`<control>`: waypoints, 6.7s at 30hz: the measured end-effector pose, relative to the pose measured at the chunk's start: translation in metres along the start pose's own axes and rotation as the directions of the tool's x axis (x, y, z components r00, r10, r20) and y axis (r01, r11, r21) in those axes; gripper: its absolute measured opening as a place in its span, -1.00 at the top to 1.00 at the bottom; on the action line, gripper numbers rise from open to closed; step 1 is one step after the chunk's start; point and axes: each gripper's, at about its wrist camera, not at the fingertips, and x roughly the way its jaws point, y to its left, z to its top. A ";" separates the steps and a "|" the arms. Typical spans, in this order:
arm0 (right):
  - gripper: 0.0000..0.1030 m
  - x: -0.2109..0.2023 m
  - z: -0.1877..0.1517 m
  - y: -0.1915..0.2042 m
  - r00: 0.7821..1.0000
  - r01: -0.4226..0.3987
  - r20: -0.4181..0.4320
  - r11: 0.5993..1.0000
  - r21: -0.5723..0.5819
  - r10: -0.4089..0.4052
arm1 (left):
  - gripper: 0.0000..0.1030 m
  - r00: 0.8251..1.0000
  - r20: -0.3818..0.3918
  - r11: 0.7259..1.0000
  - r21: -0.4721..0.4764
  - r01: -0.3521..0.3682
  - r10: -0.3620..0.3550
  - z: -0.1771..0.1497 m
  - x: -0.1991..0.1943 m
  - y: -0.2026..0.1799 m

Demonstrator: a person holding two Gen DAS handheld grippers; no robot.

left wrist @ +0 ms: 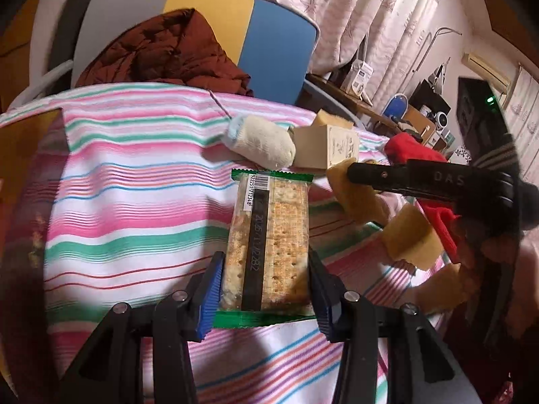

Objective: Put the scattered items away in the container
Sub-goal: 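Carry the cracker packet toward the tin with the left tool while the right grasps a tan sponge, then open the left tool over the tin while the right drops the tan sponge in, then grasp the pink striped sock with the right tool while the left reaches a large tan sponge, then grasp the large tan sponge with the left tool while the right holds the sock, then carry the sponge and sock over the tin and open both tools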

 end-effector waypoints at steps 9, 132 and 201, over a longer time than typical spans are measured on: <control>0.42 -0.007 -0.001 0.009 0.997 -0.060 0.037 0.998 -0.010 0.061 | 0.08 0.996 0.088 1.000 -0.004 0.016 -0.016 0.003 -0.047 0.000; 0.21 0.008 -0.013 -0.101 0.936 -0.026 -0.321 0.939 0.344 0.143 | -0.19 0.990 -0.135 0.998 -0.048 -0.039 0.032 -0.006 -0.028 -0.039; 0.23 -0.045 0.004 -0.087 0.968 -0.236 0.149 0.926 0.294 0.200 | -0.25 0.993 0.116 0.999 0.033 0.018 -0.022 0.029 -0.039 -0.037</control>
